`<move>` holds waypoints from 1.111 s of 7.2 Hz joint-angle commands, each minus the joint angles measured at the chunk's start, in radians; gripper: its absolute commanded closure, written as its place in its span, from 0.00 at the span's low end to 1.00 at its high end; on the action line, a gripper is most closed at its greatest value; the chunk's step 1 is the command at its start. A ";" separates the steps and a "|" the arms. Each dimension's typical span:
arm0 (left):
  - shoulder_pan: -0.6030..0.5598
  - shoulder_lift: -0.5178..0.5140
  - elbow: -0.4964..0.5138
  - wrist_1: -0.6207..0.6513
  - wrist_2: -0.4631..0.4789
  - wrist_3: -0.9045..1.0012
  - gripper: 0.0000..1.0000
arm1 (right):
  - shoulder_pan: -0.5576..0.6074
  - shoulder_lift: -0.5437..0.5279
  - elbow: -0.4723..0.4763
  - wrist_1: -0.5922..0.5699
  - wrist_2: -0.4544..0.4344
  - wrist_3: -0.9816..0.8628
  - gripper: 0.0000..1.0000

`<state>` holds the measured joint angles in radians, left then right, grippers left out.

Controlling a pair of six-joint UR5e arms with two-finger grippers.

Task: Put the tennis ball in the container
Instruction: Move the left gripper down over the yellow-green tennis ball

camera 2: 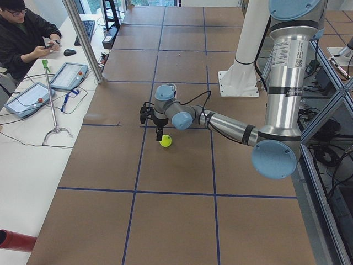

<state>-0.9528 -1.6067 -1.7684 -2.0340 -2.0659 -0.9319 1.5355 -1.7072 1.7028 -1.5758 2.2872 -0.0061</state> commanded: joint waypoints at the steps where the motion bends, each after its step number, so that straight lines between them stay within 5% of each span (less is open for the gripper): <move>1: 0.054 0.001 0.043 -0.037 0.044 -0.021 0.00 | 0.000 0.000 0.000 -0.001 0.000 0.000 0.00; 8: 0.091 -0.002 0.112 -0.111 0.037 -0.013 0.00 | 0.000 0.000 0.000 -0.001 0.000 0.000 0.00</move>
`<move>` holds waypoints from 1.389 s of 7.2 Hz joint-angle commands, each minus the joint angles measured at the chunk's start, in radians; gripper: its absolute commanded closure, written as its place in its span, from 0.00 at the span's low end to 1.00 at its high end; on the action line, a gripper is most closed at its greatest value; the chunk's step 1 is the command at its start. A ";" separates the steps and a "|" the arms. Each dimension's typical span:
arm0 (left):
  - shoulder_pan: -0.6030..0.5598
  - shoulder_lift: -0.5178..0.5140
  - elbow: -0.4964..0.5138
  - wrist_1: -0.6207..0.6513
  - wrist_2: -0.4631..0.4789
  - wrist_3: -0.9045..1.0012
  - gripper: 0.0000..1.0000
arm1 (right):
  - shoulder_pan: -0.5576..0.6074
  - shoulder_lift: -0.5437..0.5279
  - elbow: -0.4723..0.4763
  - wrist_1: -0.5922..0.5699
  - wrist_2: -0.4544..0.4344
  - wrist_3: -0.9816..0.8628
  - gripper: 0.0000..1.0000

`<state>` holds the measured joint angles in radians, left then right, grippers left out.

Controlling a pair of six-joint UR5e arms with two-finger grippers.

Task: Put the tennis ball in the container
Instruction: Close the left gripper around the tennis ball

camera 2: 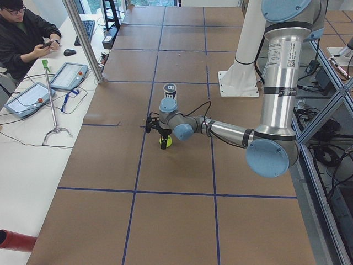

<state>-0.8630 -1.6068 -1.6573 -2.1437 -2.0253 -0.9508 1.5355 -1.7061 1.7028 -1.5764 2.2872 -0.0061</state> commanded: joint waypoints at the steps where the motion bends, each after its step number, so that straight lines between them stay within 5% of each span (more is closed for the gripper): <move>1: 0.005 -0.002 0.001 -0.001 -0.004 0.001 0.04 | 0.000 0.000 0.000 -0.001 0.000 0.000 0.00; 5: 0.021 -0.007 0.011 -0.002 -0.007 0.007 0.06 | 0.000 0.000 0.000 0.001 0.000 0.000 0.00; 8: 0.021 -0.008 0.011 -0.002 -0.007 0.007 0.52 | 0.000 0.000 0.000 -0.001 0.000 0.000 0.00; 10: 0.018 -0.007 -0.015 0.007 -0.012 0.007 0.69 | 0.000 -0.001 0.000 -0.001 0.000 0.000 0.00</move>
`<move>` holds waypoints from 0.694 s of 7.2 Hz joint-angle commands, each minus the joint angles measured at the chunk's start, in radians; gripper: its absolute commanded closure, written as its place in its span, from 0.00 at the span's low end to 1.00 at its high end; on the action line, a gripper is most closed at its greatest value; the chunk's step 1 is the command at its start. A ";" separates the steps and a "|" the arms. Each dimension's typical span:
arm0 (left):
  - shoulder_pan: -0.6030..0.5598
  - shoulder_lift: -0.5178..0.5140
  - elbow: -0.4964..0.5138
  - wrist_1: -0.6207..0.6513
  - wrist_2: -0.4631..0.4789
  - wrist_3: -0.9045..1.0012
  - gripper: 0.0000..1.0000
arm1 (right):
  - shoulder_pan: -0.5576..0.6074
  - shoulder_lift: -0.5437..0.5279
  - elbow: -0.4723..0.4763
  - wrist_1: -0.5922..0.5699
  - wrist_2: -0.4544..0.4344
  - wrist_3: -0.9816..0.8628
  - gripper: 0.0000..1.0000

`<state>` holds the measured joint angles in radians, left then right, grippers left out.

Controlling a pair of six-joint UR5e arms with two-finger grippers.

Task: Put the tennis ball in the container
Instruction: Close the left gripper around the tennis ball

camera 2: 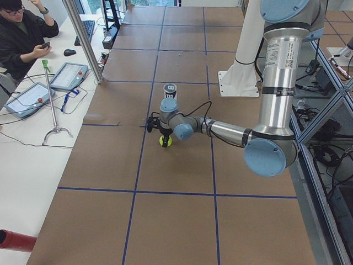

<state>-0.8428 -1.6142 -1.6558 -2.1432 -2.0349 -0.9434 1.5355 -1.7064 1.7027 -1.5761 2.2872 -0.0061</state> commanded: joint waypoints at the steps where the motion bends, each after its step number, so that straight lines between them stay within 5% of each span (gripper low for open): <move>1: -0.007 0.010 -0.054 0.016 -0.019 0.002 0.72 | 0.000 0.001 0.000 0.001 0.000 0.000 0.00; 5: -0.038 0.017 -0.336 0.285 -0.031 0.003 0.76 | 0.000 0.001 0.002 0.001 0.000 0.000 0.00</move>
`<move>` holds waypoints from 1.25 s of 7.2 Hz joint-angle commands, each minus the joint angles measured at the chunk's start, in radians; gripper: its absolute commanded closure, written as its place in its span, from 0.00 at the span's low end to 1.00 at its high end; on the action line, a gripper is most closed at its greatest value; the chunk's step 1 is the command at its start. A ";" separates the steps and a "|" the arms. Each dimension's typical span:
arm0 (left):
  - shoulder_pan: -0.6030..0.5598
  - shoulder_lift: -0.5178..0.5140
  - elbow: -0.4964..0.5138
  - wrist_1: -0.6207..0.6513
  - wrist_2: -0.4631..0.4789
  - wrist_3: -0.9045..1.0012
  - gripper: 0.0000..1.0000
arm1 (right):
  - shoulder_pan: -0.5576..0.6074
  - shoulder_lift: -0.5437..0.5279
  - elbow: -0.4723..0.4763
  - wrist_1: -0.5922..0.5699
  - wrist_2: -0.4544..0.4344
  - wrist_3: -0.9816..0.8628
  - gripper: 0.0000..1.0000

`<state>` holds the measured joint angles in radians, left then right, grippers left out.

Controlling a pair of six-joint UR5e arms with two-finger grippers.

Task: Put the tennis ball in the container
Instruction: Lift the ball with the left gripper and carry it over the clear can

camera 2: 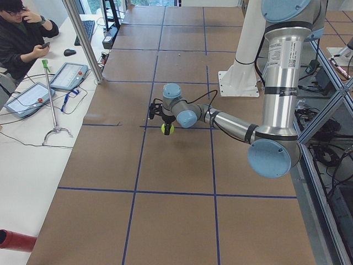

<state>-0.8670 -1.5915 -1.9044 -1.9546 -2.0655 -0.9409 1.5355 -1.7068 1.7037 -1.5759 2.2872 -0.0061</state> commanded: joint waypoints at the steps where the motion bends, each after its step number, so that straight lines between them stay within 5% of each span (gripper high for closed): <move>1: -0.080 -0.013 -0.134 0.147 -0.001 0.001 0.78 | 0.000 -0.001 -0.001 -0.001 0.000 0.000 0.00; 3: -0.098 -0.043 -0.218 0.270 -0.002 0.001 0.79 | 0.000 -0.001 -0.001 0.001 0.000 0.000 0.00; 6: -0.089 -0.334 -0.275 0.660 -0.001 -0.063 0.78 | 0.000 -0.001 0.001 0.001 0.000 0.000 0.00; 9: 0.014 -0.461 -0.243 0.706 0.005 -0.219 0.78 | 0.000 0.001 -0.001 0.001 0.000 0.000 0.00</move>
<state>-0.8928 -2.0071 -2.1661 -1.2601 -2.0636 -1.1100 1.5355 -1.7065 1.7035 -1.5760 2.2872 -0.0062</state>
